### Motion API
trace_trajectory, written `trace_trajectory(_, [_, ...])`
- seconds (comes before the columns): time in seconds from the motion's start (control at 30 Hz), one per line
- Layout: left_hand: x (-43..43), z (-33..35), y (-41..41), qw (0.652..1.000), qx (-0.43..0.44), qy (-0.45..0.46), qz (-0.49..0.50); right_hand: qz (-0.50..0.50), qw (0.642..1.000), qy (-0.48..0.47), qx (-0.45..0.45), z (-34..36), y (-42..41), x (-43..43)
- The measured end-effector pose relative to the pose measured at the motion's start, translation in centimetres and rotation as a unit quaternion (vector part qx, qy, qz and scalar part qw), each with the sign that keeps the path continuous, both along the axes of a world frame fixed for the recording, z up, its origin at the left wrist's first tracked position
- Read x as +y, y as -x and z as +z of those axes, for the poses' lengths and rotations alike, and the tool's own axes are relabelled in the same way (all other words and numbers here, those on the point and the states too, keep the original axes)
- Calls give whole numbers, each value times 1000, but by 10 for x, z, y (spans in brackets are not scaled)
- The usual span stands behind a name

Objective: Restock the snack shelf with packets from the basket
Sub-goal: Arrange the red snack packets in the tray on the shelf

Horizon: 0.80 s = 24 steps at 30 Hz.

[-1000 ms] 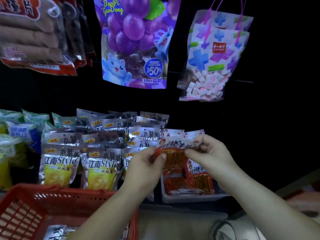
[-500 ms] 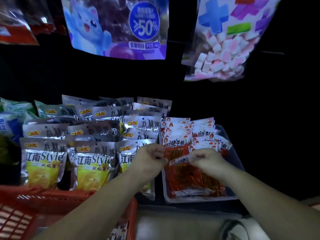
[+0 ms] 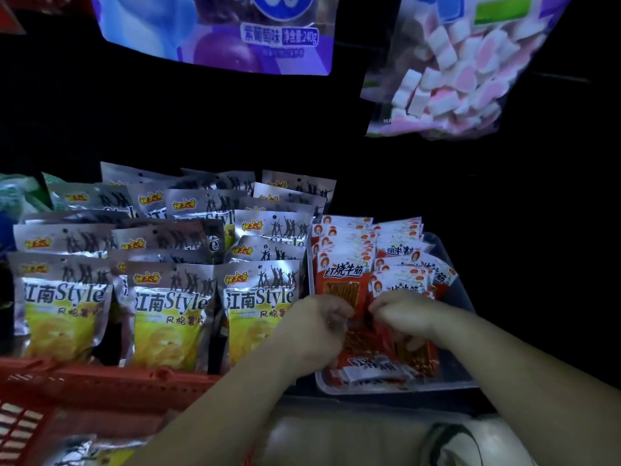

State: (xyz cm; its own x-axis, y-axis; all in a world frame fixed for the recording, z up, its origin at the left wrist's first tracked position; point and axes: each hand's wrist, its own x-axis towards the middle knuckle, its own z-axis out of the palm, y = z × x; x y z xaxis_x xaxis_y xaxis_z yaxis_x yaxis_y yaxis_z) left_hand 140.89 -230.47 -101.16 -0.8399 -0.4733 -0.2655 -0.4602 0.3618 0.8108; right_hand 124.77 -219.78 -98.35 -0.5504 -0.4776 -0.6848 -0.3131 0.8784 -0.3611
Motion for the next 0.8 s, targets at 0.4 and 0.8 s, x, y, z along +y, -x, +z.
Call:
trace_trajectory(0.4, [2, -6, -15, 996, 29, 87, 4, -138, 982, 29, -127, -34, -2, 32])
trace_trajectory(0.8, [15, -10, -26, 992, -20, 121, -38, -163, 971, 52, -169, -34, -10, 37])
